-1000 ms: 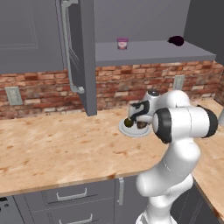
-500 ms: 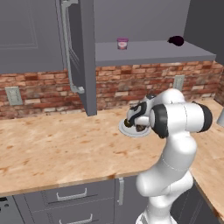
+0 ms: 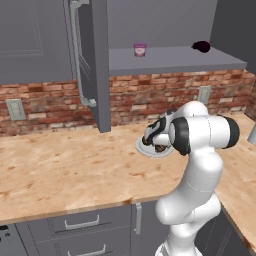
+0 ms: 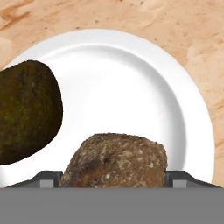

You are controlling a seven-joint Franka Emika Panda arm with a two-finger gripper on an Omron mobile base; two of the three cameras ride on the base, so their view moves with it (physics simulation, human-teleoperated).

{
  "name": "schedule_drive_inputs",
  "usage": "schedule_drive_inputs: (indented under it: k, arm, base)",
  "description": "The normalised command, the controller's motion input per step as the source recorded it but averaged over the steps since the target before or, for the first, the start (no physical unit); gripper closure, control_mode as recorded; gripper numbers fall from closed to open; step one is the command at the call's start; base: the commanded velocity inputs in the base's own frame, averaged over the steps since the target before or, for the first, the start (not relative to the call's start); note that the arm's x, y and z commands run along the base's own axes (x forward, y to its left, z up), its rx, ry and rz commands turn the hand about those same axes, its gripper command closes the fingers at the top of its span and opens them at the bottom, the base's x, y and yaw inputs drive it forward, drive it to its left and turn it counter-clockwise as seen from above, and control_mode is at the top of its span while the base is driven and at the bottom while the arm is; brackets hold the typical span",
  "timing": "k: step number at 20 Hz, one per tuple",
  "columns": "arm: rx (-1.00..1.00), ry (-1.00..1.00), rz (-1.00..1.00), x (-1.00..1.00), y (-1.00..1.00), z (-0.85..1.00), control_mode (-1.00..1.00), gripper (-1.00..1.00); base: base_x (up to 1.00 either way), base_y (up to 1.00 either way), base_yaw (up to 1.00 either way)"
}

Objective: Pick the avocado and bread from the counter and place them on the plate. Then pick the jam from the cabinet and place it next to the plate. Lastly close the cabinet door.

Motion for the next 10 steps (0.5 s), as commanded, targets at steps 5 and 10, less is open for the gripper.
schedule_drive_inputs:
  k: [5,10]
  arm:
    - [0.0,0.0,0.0,0.0,0.0,-0.1,-1.0,-1.0]
    - [0.0,-0.01,0.0,0.0,0.0,-0.02,-1.0,-1.0]
  base:
    - [0.0,0.0,0.0]
    - [0.0,0.0,0.0]
